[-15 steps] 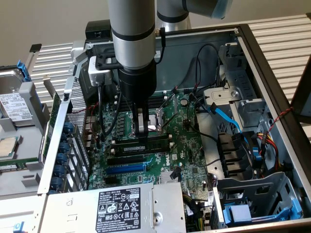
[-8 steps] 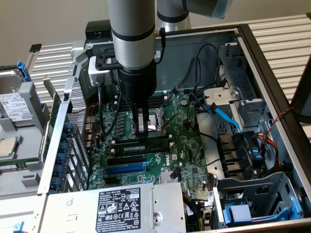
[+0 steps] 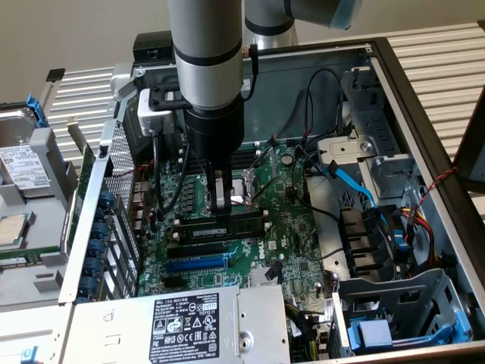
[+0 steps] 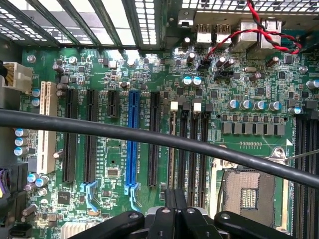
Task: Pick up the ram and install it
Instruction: 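Press down the ram until it locks into place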
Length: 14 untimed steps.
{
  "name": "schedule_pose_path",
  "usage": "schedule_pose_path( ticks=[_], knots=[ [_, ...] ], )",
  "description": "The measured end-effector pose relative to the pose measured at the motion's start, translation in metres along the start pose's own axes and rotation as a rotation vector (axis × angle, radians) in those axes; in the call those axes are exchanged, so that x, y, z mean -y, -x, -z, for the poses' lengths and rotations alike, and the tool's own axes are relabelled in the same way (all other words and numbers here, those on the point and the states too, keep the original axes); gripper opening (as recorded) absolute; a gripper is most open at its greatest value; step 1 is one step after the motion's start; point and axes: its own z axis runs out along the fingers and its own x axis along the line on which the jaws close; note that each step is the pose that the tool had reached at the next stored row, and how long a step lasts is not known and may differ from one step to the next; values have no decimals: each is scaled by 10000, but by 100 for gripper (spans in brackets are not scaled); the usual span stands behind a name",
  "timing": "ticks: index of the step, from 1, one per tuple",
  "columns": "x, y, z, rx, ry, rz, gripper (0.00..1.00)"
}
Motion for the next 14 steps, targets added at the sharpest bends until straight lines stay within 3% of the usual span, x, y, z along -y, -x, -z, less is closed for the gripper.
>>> schedule_pose_path(
  ticks=[14],
  knots=[
    [0,-23,-1,108,0,3,11]
  ],
)
